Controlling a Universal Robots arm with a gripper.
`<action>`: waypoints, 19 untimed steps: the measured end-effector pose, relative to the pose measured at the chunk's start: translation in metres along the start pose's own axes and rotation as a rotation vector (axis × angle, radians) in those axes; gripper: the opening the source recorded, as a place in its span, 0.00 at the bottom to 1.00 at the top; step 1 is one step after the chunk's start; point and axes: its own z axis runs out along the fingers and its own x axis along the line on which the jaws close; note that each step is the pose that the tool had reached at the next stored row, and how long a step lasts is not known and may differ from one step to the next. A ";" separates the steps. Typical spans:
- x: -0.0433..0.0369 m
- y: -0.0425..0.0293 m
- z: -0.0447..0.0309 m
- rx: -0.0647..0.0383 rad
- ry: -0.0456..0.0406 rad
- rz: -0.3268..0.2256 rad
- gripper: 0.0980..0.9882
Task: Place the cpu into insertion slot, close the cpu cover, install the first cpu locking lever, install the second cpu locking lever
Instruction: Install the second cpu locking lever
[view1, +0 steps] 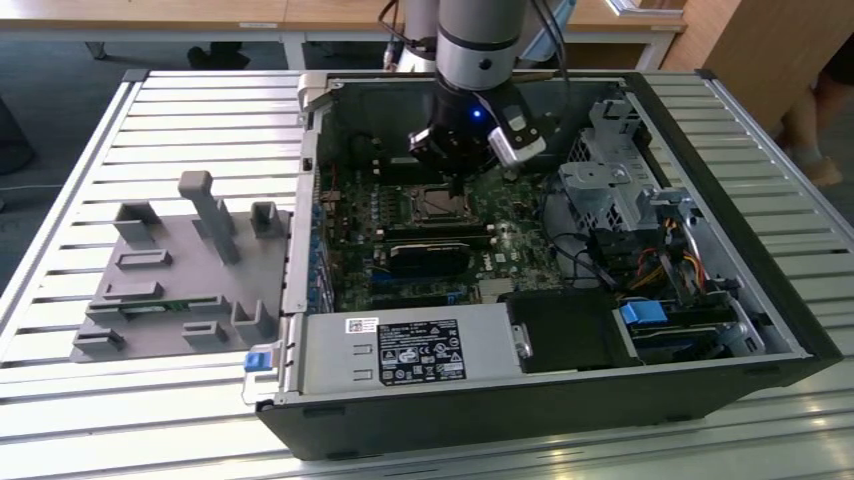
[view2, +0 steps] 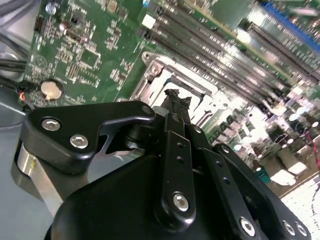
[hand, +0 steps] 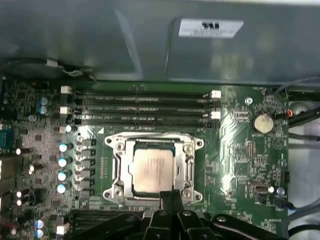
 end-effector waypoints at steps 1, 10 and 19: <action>0.0000 -0.0021 -0.0001 0.000 0.0001 0.000 0.01; 0.0001 -0.0173 -0.0001 0.000 0.0006 0.000 0.01; 0.0048 -0.0263 0.0005 0.000 0.0019 0.000 0.01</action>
